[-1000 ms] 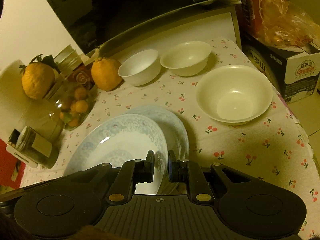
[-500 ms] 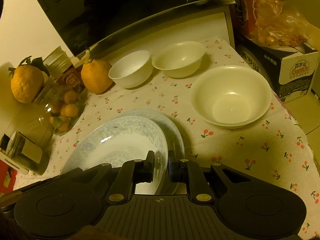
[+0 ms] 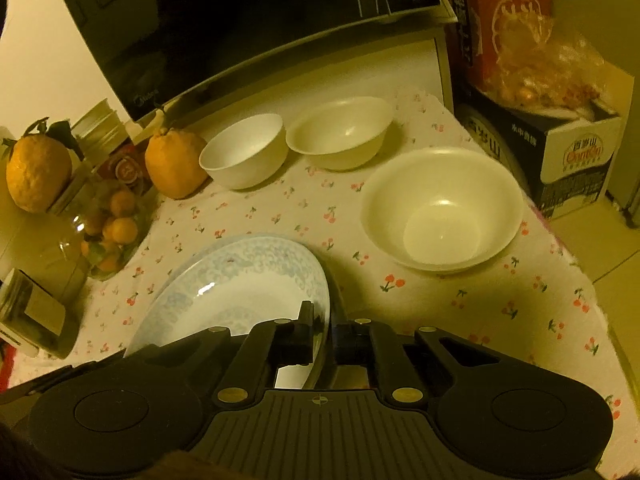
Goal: Organize plates and bowls
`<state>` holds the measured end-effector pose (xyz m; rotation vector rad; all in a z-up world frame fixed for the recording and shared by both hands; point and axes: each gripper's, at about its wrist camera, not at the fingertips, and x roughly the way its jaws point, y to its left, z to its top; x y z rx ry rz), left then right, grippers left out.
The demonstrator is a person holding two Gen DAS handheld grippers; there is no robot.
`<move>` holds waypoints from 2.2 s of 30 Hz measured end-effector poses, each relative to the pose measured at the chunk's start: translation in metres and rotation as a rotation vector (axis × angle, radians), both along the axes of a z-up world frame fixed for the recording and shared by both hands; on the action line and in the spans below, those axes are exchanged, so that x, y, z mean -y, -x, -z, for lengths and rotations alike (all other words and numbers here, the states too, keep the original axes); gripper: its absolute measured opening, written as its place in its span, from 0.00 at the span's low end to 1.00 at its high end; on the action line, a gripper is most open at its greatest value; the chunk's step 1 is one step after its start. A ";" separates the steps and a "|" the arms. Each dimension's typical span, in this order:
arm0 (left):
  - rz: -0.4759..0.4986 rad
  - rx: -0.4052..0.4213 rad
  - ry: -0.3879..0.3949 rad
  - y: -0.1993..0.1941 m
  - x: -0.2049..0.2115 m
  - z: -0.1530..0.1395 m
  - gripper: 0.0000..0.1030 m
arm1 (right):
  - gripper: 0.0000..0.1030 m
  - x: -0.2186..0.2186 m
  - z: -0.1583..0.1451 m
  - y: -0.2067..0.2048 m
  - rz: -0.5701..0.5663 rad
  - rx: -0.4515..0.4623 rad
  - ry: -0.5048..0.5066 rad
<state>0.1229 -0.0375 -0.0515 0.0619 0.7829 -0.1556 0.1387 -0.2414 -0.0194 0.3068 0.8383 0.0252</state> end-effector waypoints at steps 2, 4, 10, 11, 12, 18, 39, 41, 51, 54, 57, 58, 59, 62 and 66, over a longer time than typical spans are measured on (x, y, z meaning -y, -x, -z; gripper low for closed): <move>0.009 0.010 -0.029 0.001 0.003 0.001 0.17 | 0.09 -0.002 -0.001 0.000 -0.004 0.004 0.026; 0.012 0.013 -0.037 0.002 0.004 0.001 0.17 | 0.09 -0.005 -0.001 0.000 -0.005 0.001 0.042; 0.011 0.009 -0.038 0.003 0.002 0.002 0.20 | 0.09 -0.009 -0.002 0.000 -0.013 -0.008 0.081; 0.006 0.010 -0.045 0.002 0.003 0.001 0.21 | 0.09 -0.010 -0.002 0.000 -0.016 -0.006 0.089; -0.001 0.013 -0.055 0.003 0.003 0.001 0.23 | 0.09 -0.011 -0.003 0.001 -0.023 -0.004 0.101; -0.026 0.014 -0.076 0.005 0.004 -0.003 0.25 | 0.10 -0.016 -0.005 0.003 -0.040 0.003 0.141; -0.006 -0.056 0.056 0.001 -0.006 0.001 0.18 | 0.14 -0.035 0.001 0.003 -0.124 -0.047 0.292; -0.004 -0.057 0.057 0.001 -0.006 0.001 0.18 | 0.16 -0.033 0.002 0.003 -0.125 -0.049 0.279; 0.027 -0.072 0.053 0.003 -0.008 -0.001 0.30 | 0.25 -0.023 0.002 0.004 -0.122 -0.078 0.197; 0.033 -0.064 0.062 0.005 -0.011 -0.004 0.46 | 0.38 -0.019 -0.001 0.006 -0.120 -0.070 0.170; 0.053 -0.065 0.063 0.007 -0.012 -0.008 0.59 | 0.56 -0.019 -0.005 0.010 -0.124 -0.055 0.163; 0.059 -0.069 0.066 0.008 -0.012 -0.009 0.63 | 0.59 -0.020 -0.007 0.011 -0.131 -0.047 0.165; 0.062 -0.074 0.067 0.009 -0.013 -0.009 0.64 | 0.65 -0.021 -0.008 0.013 -0.139 -0.038 0.168; 0.071 -0.094 0.067 0.012 -0.013 -0.010 0.74 | 0.72 -0.024 -0.011 0.018 -0.153 -0.031 0.175; 0.080 -0.103 0.065 0.017 -0.016 -0.014 0.85 | 0.81 -0.026 -0.015 0.024 -0.158 -0.028 0.177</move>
